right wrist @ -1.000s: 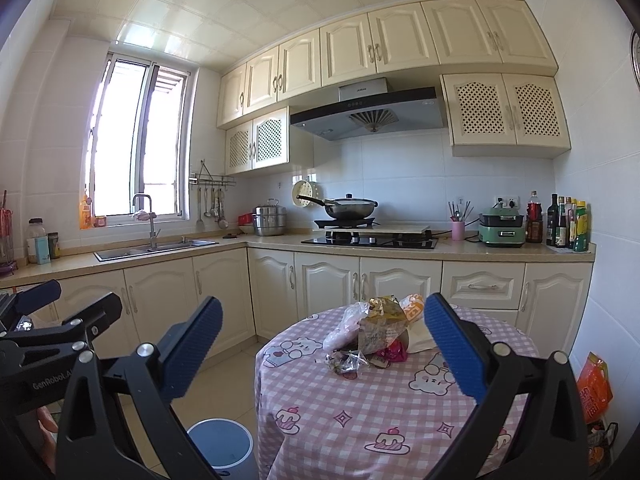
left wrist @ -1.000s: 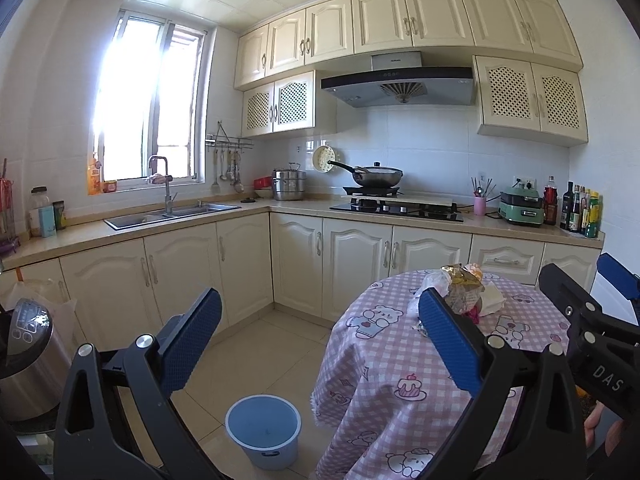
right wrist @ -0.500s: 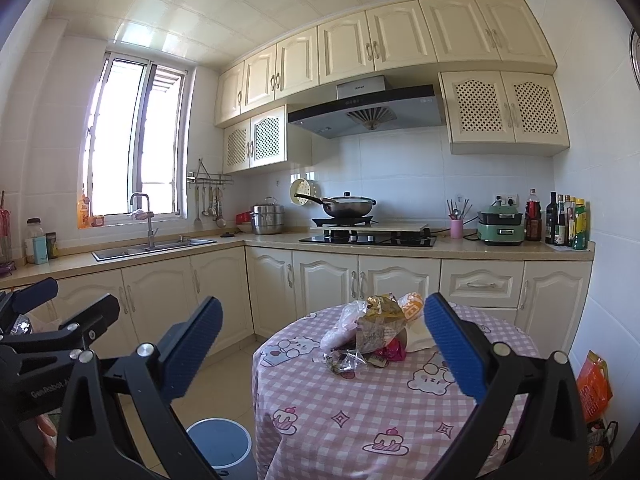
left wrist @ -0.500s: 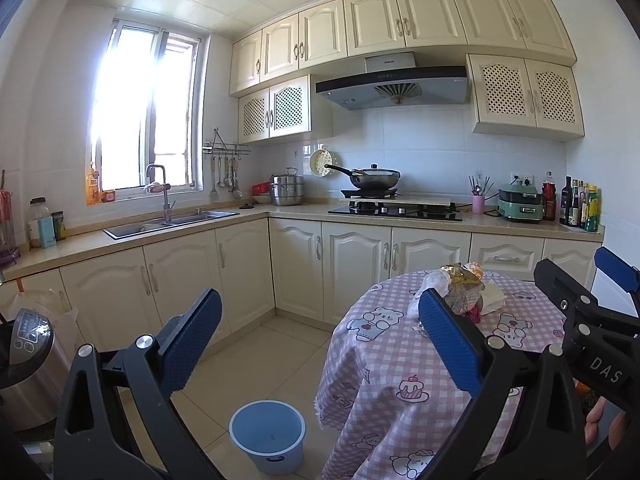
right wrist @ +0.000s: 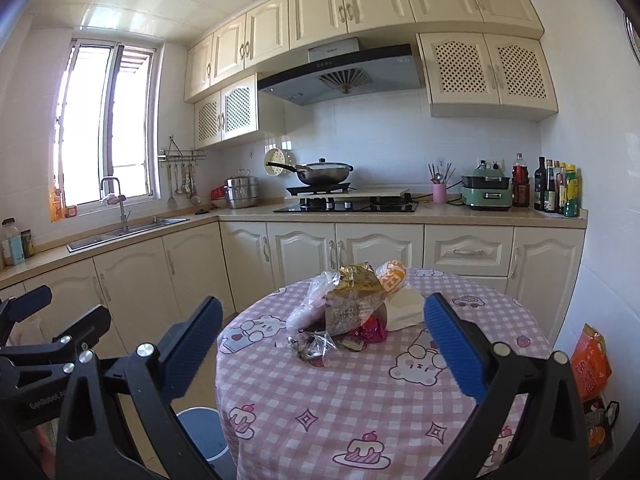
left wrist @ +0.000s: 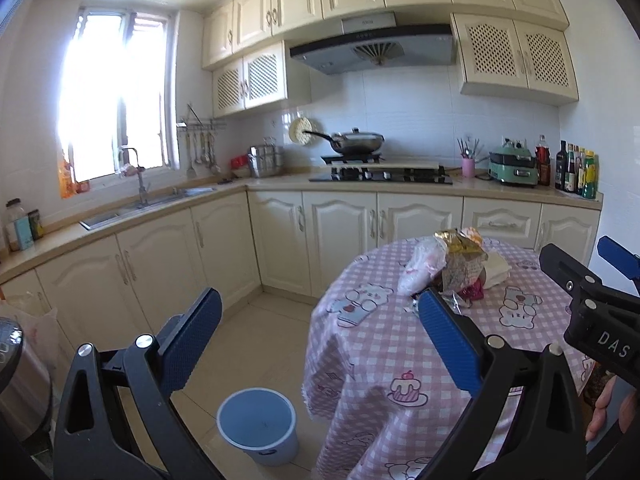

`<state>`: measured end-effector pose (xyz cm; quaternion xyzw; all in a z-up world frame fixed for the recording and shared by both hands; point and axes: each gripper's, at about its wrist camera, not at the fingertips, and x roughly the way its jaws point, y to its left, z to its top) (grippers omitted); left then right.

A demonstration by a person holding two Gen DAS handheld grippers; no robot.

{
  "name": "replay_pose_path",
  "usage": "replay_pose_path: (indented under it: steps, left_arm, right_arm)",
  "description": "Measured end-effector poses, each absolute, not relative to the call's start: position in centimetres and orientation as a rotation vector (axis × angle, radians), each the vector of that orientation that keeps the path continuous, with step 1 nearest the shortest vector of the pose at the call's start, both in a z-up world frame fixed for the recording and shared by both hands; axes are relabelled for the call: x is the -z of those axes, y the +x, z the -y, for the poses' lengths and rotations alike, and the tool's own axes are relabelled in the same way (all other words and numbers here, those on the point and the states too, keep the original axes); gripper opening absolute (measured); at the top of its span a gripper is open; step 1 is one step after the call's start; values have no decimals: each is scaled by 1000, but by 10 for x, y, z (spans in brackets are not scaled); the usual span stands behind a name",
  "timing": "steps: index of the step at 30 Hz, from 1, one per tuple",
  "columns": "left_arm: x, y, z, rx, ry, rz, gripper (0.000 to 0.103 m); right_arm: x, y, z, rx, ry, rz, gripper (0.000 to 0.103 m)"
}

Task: Collect trash
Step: 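Move the left tool to the table and grasp the clear plastic bag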

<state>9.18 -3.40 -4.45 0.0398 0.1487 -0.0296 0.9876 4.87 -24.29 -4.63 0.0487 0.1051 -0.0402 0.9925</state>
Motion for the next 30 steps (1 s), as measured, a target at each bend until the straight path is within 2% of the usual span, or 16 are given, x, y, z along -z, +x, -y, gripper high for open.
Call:
replay_pose_path:
  steps: [13,22,28,29,30]
  left_arm:
    - [106,200,98,203,125,-559,95]
    - [125,251,133,294,119,-636,94]
    - [143,285,155,336,109,-723,86]
    - [147,289,154,331,105,-735,79]
    - [150,294,154,329,94,-750,76]
  right_arm:
    - [112,147,322,220,205,-434,99]
    - [138,191,357,257,265,-513,99]
    - [143,208,375,244,328,-560,99]
    - [143,210,375,245,323,-560,99]
    - [142,214,375,243,317,-561,99]
